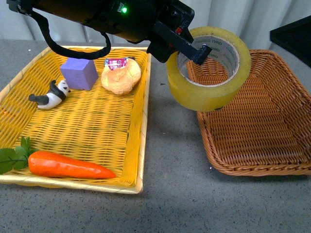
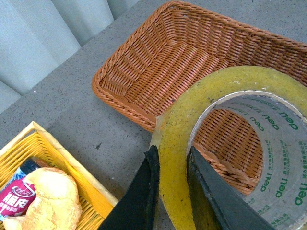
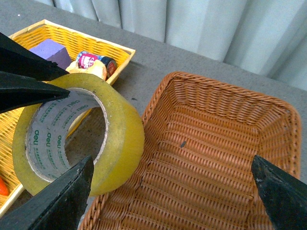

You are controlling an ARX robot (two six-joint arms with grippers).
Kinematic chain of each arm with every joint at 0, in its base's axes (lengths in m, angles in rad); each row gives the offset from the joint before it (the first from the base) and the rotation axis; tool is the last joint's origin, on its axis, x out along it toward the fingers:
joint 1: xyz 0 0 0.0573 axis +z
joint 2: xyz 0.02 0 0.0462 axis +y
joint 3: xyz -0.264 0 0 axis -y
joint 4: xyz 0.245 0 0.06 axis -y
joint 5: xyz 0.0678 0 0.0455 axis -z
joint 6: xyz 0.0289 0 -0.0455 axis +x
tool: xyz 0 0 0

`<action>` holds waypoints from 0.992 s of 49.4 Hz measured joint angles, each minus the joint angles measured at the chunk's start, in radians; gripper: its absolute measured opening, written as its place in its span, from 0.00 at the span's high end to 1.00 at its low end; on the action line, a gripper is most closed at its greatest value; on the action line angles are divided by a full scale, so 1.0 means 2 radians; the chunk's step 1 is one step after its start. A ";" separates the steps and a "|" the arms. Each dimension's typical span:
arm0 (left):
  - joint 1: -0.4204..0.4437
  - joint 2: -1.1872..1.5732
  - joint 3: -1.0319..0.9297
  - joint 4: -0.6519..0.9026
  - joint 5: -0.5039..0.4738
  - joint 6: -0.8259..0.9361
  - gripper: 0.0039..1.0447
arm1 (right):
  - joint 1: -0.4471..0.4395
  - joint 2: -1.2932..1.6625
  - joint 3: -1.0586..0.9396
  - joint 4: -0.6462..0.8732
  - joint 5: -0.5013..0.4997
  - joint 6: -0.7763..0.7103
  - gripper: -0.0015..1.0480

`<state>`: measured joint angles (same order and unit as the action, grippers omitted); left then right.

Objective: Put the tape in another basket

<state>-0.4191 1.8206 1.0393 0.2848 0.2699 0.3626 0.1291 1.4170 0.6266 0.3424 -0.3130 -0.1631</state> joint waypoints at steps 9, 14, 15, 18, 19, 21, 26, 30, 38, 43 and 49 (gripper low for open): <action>0.000 0.000 0.000 0.000 0.000 0.000 0.87 | 0.013 0.052 0.034 -0.011 -0.003 0.019 0.09; 0.000 0.000 0.000 0.000 0.000 0.000 0.87 | 0.013 0.068 0.047 -0.006 -0.021 0.037 0.09; 0.000 0.000 0.000 0.000 0.000 0.000 0.87 | 0.013 0.072 0.053 -0.007 -0.025 0.042 0.09; 0.000 0.000 0.000 0.000 0.000 0.000 0.87 | 0.013 0.081 0.064 -0.012 -0.024 0.047 0.09; 0.000 0.000 0.000 0.000 0.000 0.000 0.87 | 0.013 0.083 0.067 -0.014 -0.025 0.048 0.09; 0.000 0.000 0.000 0.000 0.000 0.000 0.87 | 0.014 0.090 0.073 -0.020 -0.032 0.051 0.09; -0.001 0.000 0.000 0.000 0.000 0.000 0.87 | 0.022 0.105 0.082 -0.035 -0.031 0.053 0.09; -0.001 0.000 0.000 0.000 0.000 0.000 0.87 | 0.029 0.114 0.087 -0.035 -0.026 0.056 0.09; -0.001 0.000 0.000 0.000 0.000 0.000 0.87 | 0.033 0.123 0.090 -0.029 -0.022 0.063 0.09; -0.001 0.000 0.000 0.000 0.000 0.000 0.87 | 0.033 0.129 0.094 -0.038 -0.015 0.063 0.09; -0.001 0.000 0.000 0.000 0.000 0.000 0.87 | 0.033 0.136 0.101 -0.050 -0.008 0.063 0.09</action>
<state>-0.4202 1.8206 1.0393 0.2848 0.2699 0.3630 0.1951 1.6886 0.8295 0.2432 -0.3294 -0.0368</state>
